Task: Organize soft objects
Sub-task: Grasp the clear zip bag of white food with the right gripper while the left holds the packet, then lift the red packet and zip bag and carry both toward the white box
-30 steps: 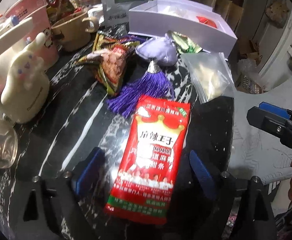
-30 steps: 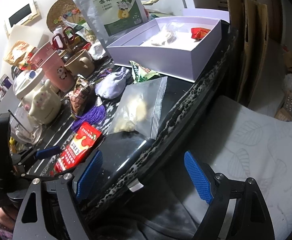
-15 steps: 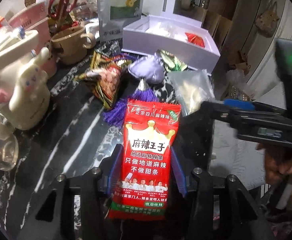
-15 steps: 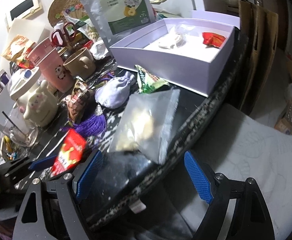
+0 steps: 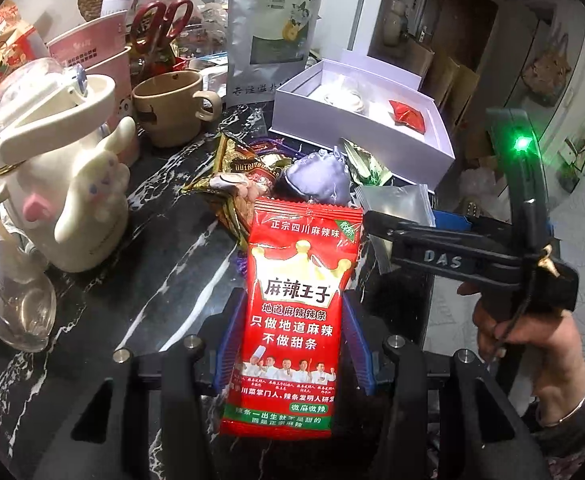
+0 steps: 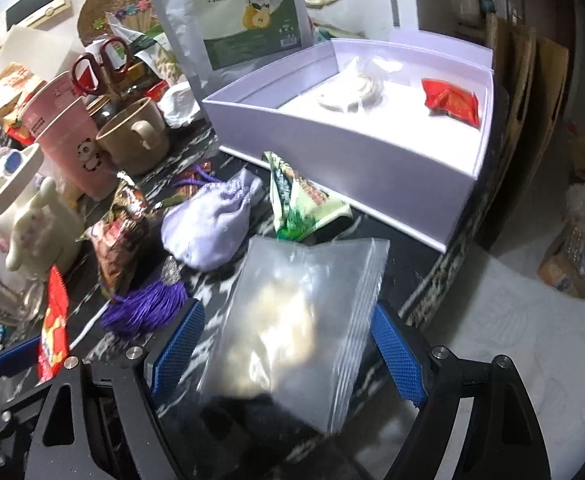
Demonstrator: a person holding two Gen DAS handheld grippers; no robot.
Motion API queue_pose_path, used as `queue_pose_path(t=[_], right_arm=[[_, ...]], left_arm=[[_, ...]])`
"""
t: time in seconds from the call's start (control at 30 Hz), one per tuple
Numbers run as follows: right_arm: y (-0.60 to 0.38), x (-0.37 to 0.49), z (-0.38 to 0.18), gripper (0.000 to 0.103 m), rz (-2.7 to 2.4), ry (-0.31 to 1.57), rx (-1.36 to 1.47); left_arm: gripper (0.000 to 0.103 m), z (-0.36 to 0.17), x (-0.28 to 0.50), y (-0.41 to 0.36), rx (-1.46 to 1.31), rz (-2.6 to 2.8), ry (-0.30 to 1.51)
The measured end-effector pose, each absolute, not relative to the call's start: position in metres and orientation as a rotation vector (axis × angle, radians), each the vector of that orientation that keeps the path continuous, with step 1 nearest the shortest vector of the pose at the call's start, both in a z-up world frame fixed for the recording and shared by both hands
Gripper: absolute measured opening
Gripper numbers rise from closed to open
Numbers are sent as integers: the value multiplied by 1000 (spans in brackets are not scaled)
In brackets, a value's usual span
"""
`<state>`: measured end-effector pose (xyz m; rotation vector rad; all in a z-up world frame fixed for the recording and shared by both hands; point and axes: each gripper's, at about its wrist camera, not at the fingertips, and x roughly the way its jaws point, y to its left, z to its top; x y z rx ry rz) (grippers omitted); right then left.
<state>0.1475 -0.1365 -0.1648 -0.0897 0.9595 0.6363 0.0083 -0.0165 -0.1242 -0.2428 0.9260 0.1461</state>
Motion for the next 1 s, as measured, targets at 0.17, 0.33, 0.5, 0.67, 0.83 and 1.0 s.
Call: queue_pose_path(t=[0.17,0.33,0.5,0.67,0.83,1.0], right_arm=[[-127,141,-168,78,629,907,-160],[-124,131,-167,55,628,874,-227],[-131,124,-164,36,639,866,-202],[-143,116,-159,34,658,884,-144],[-163,97,-148,34,667,880,-91],[-183,76,-139,34,680,888,-45]], left_arm=[[47,-127,11,-19,-271,134,933],[47,-127,9,-24,-263,129,935],[47,-125,4,-25,-260,136,929],[47,-122,-1,-27,-256,134,919],[47,-118,-6,-34,-241,124,902],[47,-112,-9,-43,-232,98,884]])
